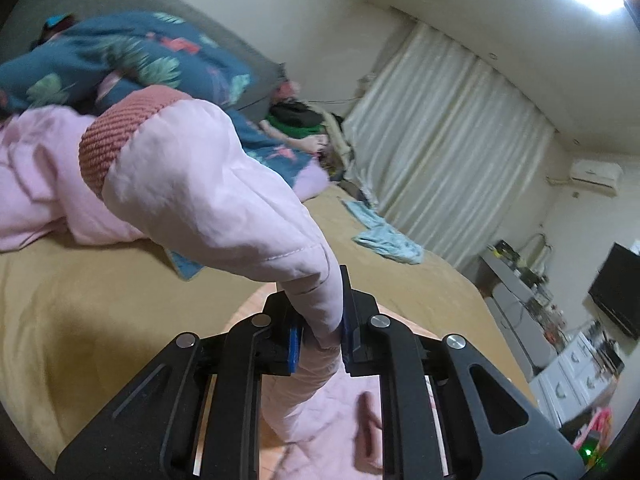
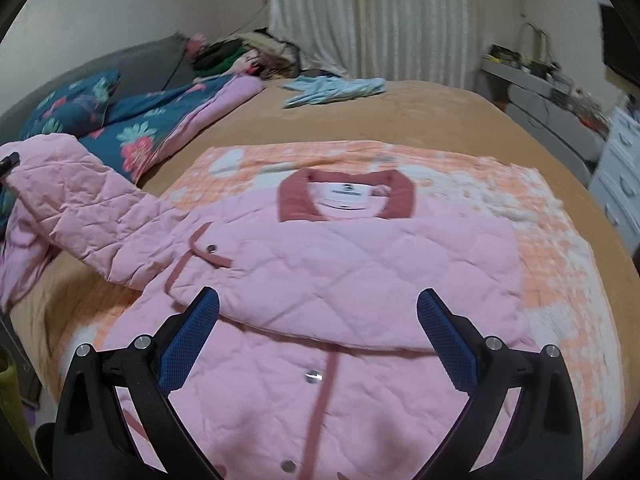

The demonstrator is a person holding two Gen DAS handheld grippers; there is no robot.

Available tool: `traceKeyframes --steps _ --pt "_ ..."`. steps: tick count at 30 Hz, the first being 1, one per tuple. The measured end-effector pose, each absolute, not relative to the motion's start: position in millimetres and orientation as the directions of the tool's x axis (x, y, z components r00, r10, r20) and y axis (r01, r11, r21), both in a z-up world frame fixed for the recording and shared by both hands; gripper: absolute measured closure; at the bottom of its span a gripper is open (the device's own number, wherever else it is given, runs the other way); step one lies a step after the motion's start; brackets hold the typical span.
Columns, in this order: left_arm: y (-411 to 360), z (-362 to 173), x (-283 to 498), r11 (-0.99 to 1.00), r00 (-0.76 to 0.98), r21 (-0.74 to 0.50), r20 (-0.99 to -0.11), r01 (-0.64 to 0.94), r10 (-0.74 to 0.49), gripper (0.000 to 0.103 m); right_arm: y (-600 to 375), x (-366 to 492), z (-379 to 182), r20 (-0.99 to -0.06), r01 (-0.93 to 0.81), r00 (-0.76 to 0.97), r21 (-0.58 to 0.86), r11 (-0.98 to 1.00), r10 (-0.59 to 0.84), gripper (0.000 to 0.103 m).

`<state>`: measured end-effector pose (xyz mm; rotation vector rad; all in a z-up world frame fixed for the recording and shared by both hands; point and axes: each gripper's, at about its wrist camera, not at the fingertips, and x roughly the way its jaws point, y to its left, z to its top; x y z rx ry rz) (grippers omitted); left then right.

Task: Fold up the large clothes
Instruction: 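Grasp the sleeve cuff with the left tool and lift it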

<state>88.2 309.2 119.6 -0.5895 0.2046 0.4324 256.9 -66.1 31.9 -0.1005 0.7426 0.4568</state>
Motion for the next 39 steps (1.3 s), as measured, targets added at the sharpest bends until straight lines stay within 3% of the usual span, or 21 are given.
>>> traceKeyframes --steps 17,39 --pt "211.3 157.1 150.3 0.877 0.93 -0.364 -0.305 -0.314 0.206 0.096 -169.1 241.8 42.5 -0.625 -0.273 0.724 0.126 0.954 0.29 0.004" --pt "82.7 101.1 239.2 0.983 0.893 -0.144 -0.448 -0.11 0.034 0.096 -233.4 249.3 18.2 -0.638 -0.15 0.733 0.187 0.971 0.236 0.004"
